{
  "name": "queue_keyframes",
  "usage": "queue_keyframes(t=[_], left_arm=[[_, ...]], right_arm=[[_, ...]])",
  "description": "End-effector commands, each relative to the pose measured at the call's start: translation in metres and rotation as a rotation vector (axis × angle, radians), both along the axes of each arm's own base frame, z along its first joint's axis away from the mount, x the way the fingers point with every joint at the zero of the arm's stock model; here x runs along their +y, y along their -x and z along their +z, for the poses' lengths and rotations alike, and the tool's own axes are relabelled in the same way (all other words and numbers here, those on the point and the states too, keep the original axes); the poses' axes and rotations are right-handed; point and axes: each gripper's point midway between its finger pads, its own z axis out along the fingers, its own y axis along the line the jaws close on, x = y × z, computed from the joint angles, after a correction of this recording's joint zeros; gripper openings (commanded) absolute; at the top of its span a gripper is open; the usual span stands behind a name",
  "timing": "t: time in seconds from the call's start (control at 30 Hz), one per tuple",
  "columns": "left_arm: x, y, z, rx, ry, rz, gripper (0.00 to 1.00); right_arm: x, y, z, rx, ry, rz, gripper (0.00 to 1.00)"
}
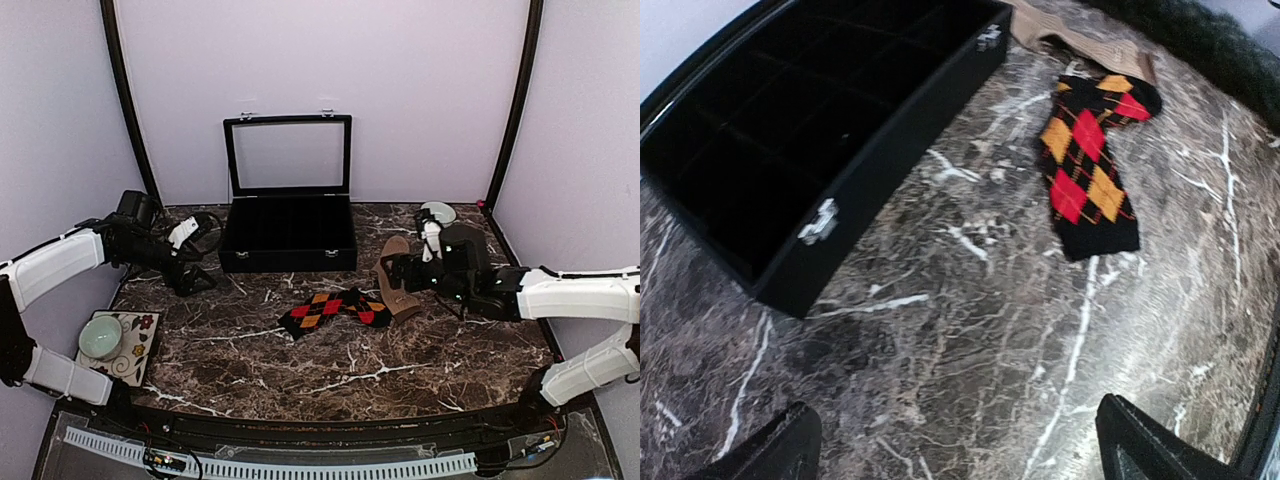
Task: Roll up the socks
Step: Pick up the sock from the center of the board.
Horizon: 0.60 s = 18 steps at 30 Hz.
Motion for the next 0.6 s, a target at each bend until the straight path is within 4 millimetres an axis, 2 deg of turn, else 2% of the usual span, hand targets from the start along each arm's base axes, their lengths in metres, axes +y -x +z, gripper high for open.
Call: queue_keyframes(t=[0.0, 0.17, 0.23, 0.27, 0.33, 0.43, 0.57], left_arm=[[-0.009, 0.022, -0.004, 0.097, 0.005, -0.089, 0.99], [-0.005, 0.017, -0.033, 0.198, -0.041, -0.093, 0.99], [-0.004, 0.020, -0.038, 0.237, -0.033, -0.085, 0.99], [-0.003, 0.022, -0.039, 0.252, -0.015, -0.081, 0.99], [0.005, 0.021, -0.038, 0.262, 0.023, -0.055, 0.99], [0.023, 0.012, -0.035, 0.254, 0.084, 0.013, 0.99], [0.031, 0.015, -0.034, 0.276, 0.084, 0.026, 0.99]], right_arm=[[0.065, 0.018, -0.015, -0.039, 0.185, 0.091, 0.89], [0.161, 0.048, -0.057, -0.021, 0.358, 0.307, 0.85], [0.197, 0.062, -0.069, -0.016, 0.379, 0.381, 0.82], [0.209, 0.066, -0.083, -0.002, 0.396, 0.406, 0.81], [0.240, 0.071, -0.083, -0.001, 0.369, 0.448, 0.77], [0.267, 0.071, -0.093, 0.015, 0.360, 0.478, 0.73], [0.277, 0.067, -0.115, 0.044, 0.397, 0.481, 0.71]])
